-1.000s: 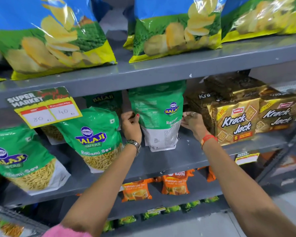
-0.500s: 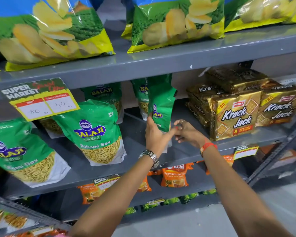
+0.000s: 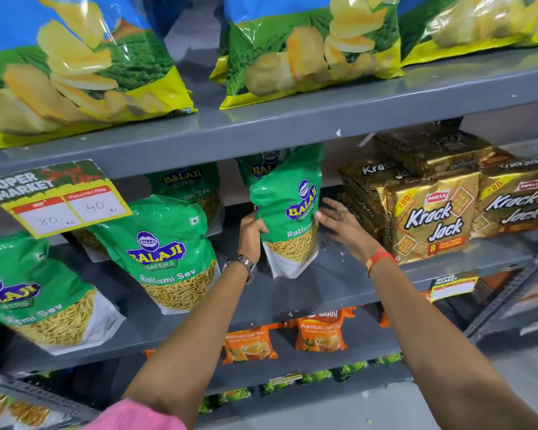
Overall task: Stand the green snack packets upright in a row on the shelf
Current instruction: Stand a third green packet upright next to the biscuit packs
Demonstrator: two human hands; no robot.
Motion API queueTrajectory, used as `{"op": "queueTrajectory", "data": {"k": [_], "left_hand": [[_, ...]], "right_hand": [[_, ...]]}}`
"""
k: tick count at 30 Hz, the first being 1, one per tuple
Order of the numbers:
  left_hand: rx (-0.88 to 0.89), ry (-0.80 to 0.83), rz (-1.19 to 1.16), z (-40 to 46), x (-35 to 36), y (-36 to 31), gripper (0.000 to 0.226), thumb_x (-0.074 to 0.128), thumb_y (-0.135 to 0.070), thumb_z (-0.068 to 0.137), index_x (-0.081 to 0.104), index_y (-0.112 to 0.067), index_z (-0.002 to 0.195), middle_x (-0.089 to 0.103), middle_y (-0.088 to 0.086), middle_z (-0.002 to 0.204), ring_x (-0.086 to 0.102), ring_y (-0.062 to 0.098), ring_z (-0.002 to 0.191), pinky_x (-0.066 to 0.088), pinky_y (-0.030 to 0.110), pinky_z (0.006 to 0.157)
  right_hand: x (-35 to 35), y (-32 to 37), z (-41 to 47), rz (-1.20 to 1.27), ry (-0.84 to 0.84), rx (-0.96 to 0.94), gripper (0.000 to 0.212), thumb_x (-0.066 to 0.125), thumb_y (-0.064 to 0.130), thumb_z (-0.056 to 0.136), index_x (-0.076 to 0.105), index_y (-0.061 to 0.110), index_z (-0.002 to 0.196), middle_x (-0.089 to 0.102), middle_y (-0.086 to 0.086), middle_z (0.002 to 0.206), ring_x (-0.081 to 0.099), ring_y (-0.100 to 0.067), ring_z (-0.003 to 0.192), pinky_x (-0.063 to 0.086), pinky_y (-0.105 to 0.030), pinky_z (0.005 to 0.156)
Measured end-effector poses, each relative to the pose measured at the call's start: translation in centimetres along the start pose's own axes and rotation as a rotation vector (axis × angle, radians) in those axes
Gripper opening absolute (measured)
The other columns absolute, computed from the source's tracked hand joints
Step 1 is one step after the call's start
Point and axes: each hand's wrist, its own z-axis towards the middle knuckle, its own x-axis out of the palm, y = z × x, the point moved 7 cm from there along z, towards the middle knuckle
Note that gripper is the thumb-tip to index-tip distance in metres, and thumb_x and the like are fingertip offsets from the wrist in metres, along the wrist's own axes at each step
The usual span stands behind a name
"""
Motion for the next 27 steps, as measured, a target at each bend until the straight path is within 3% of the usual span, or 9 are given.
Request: {"op": "queueTrajectory", "data": {"k": [6, 8, 11, 13, 15, 17, 19, 22, 27], "left_hand": [[-0.106, -0.141, -0.106, 1.8, -1.2, 0.8, 0.034, 0.040, 0.000, 0.064, 0.046, -0.018, 0.036, 0.057, -0.013, 0.038, 0.051, 0.009, 0.052, 0.038, 0.019, 0.056], [-0.102, -0.157, -0.136, 2.2, -1.4, 1.0, 0.028, 0.037, 0.003, 0.078, 0.051, -0.011, 0.058, 0.066, -0.011, 0.051, 0.058, 0.010, 0.059, 0.043, 0.023, 0.062], [-0.112, -0.156, -0.169, 2.1, -1.4, 1.6, 0.032, 0.028, -0.011, 0.096, 0.059, -0.014, 0.088, 0.075, -0.013, 0.074, 0.066, 0.004, 0.073, 0.050, 0.018, 0.072], [-0.143, -0.126, -0.159, 1.7, -1.0, 2.0, 0.040, 0.024, -0.024, 0.099, 0.052, -0.008, 0.122, 0.064, -0.007, 0.113, 0.057, 0.011, 0.107, 0.042, 0.024, 0.097], [-0.169, -0.107, -0.148, 1.2, -0.7, 2.2, 0.050, 0.020, -0.034, 0.099, 0.033, -0.009, 0.141, 0.042, 0.001, 0.142, 0.040, 0.019, 0.131, 0.030, 0.031, 0.109], [-0.194, -0.085, -0.157, 0.8, -0.4, 2.4, 0.054, 0.020, -0.040, 0.098, 0.028, -0.013, 0.144, 0.032, 0.007, 0.152, 0.032, 0.023, 0.139, 0.031, 0.031, 0.108], [-0.213, -0.068, -0.191, 0.3, 0.1, 2.5, 0.054, 0.022, -0.041, 0.098, 0.029, -0.013, 0.143, 0.034, 0.010, 0.150, 0.034, 0.026, 0.137, 0.046, 0.025, 0.091], [-0.222, -0.067, -0.231, -0.7, 0.5, 2.3, 0.052, 0.025, -0.039, 0.098, 0.034, -0.011, 0.140, 0.039, 0.014, 0.147, 0.041, 0.028, 0.133, 0.053, 0.018, 0.066], [-0.226, -0.101, -0.150, -1.9, -0.1, 2.7, 0.050, 0.028, -0.039, 0.097, 0.039, -0.011, 0.138, 0.044, 0.014, 0.145, 0.044, 0.029, 0.130, 0.045, 0.033, 0.093]], "right_hand": [[0.6, -0.4, 1.1, -0.002, 0.071, 0.017, 0.048, 0.067, 0.030, 0.080, 0.049, 0.018, 0.122, 0.062, -0.009, 0.119, 0.056, -0.024, 0.117, 0.045, -0.042, 0.100], [0.2, -0.3, 1.3, 0.013, 0.023, -0.001, 0.028, 0.069, 0.024, 0.079, 0.054, 0.021, 0.103, 0.065, -0.004, 0.102, 0.060, -0.023, 0.107, 0.050, -0.036, 0.094], [0.0, -0.3, 1.3, 0.013, -0.008, -0.013, 0.022, 0.070, 0.018, 0.078, 0.051, 0.021, 0.090, 0.064, -0.006, 0.099, 0.061, -0.024, 0.102, 0.049, -0.038, 0.096], [0.2, -0.4, 1.2, -0.001, 0.001, -0.010, 0.025, 0.069, 0.020, 0.079, 0.051, 0.019, 0.096, 0.064, -0.007, 0.103, 0.060, -0.025, 0.105, 0.049, -0.040, 0.097], [0.7, -0.5, 0.9, -0.020, 0.031, 0.005, 0.043, 0.066, 0.029, 0.081, 0.049, 0.016, 0.117, 0.062, -0.009, 0.119, 0.059, -0.024, 0.112, 0.047, -0.043, 0.099], [1.4, -0.5, 0.4, -0.026, 0.069, 0.026, 0.063, 0.060, 0.050, 0.078, 0.044, 0.021, 0.132, 0.057, -0.003, 0.133, 0.055, -0.020, 0.119, 0.042, -0.043, 0.102], [1.9, -0.5, 0.0, -0.031, 0.079, 0.036, 0.074, 0.051, 0.067, 0.071, 0.045, 0.026, 0.133, 0.056, 0.002, 0.136, 0.052, -0.018, 0.123, 0.037, -0.043, 0.104], [2.1, -0.6, -0.4, -0.038, 0.042, 0.029, 0.067, 0.046, 0.072, 0.073, 0.053, 0.031, 0.126, 0.065, 0.011, 0.120, 0.061, -0.005, 0.109, 0.045, -0.032, 0.092], [2.1, -0.6, -1.8, -0.018, -0.028, 0.013, 0.038, 0.043, 0.063, 0.080, 0.061, 0.041, 0.105, 0.072, 0.029, 0.091, 0.067, 0.011, 0.085, 0.051, -0.006, 0.063]]}}
